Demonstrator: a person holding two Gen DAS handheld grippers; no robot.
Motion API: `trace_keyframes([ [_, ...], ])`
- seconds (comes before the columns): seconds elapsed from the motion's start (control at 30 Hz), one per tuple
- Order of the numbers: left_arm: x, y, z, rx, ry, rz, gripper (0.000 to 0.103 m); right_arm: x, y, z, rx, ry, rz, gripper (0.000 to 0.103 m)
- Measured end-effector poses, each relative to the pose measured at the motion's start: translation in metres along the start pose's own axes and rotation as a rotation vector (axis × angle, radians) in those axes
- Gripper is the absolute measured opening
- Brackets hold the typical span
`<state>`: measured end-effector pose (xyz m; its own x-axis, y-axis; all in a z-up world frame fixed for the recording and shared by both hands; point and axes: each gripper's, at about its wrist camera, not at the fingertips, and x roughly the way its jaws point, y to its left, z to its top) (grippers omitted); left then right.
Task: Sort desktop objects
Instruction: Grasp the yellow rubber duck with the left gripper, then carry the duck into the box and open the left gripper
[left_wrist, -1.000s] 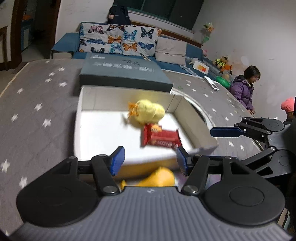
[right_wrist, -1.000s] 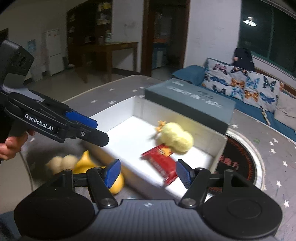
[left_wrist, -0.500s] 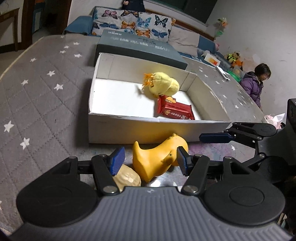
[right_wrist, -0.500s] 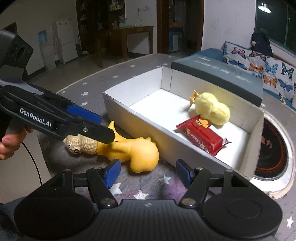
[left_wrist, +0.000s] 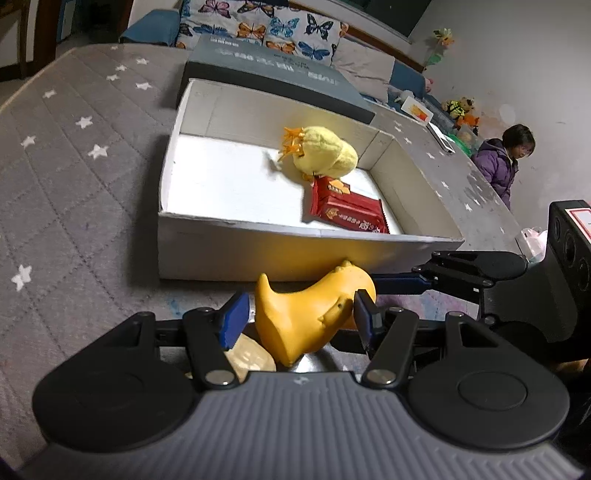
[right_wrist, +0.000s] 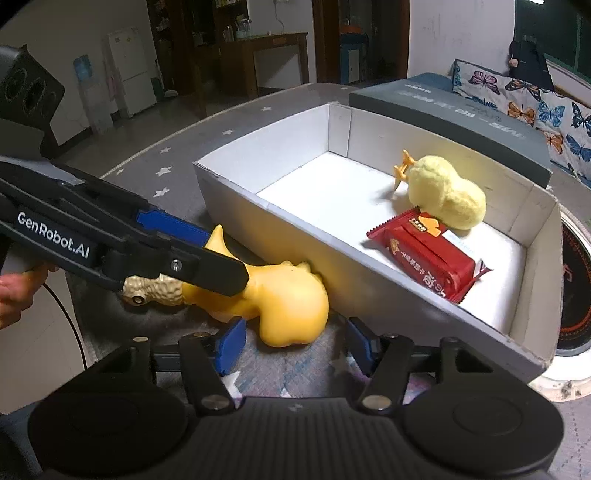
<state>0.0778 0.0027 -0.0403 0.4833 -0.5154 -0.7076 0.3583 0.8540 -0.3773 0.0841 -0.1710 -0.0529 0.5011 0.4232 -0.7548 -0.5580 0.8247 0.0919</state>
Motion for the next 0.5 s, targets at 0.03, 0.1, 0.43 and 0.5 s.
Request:
trace_keyframes([
  [0.03,0.0018,-0.0003,-0.0003,0.002,0.004,-0.001,0.061,0.0008,0.0000,0.0001,0.002,0.002,0.001,0.057],
  [0.1,0.0050,-0.0008,-0.0007,0.003,0.011,-0.002,0.061,0.0023,0.0001,0.0003,0.005,0.005,0.002,0.055],
  [0.43,0.0054,-0.0014,0.0009,0.015,0.011,0.001,0.061,0.0056,0.0022,0.0003,0.018,0.013,0.009,0.039],
  [0.5,0.0031,-0.0020,0.0030,0.017,0.012,0.000,0.061,0.0054,0.0016,0.0001,0.027,0.012,0.009,0.039],
])
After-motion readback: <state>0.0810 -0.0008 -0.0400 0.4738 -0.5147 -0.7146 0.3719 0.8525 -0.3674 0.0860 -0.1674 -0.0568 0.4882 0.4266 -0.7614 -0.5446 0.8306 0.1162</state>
